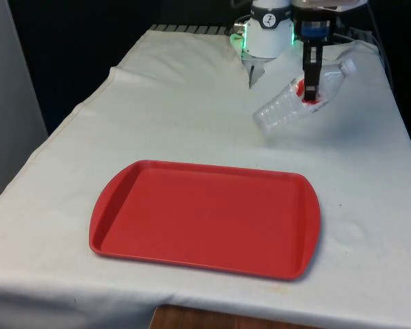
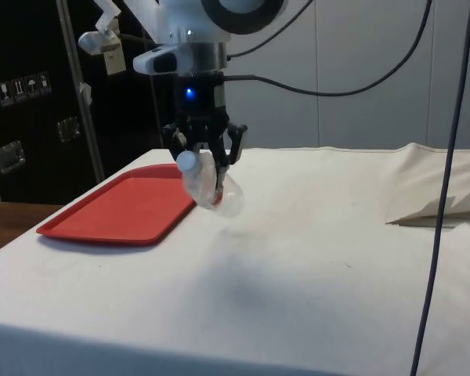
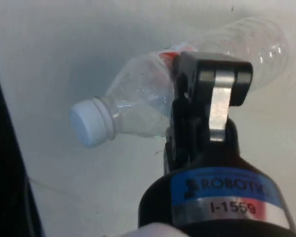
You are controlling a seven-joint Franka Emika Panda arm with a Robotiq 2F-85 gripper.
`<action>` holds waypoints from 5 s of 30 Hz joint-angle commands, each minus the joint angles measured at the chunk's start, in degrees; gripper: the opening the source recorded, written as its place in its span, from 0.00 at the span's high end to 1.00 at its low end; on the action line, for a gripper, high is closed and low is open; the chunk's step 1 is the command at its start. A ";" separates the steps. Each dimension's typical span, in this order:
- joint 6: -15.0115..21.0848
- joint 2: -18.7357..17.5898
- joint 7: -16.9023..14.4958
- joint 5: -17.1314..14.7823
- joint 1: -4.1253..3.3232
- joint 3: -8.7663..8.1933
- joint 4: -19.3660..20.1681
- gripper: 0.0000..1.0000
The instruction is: Place the bottle upright on the tray.
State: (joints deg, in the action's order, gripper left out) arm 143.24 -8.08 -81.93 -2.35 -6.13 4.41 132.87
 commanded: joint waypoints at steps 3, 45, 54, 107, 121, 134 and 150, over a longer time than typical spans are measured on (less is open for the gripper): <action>0.29 -0.40 -3.32 -3.32 0.29 0.06 -0.57 0.66; -5.96 -3.55 -31.05 -30.48 0.46 -2.86 -6.42 0.66; -8.88 -4.53 -35.58 -34.89 0.46 -3.78 -8.08 0.66; -26.53 -9.00 -50.48 -48.64 1.32 -10.77 -15.58 0.66; -32.37 -9.68 -53.80 -50.88 1.89 -15.07 -16.62 0.66; -37.41 -10.31 -56.44 -52.54 2.01 -18.74 -17.36 0.66; -42.86 -11.23 -58.84 -54.09 2.06 -22.46 -18.28 0.66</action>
State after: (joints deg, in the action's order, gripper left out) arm 100.73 -19.02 -140.55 -56.21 -4.35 -18.11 114.94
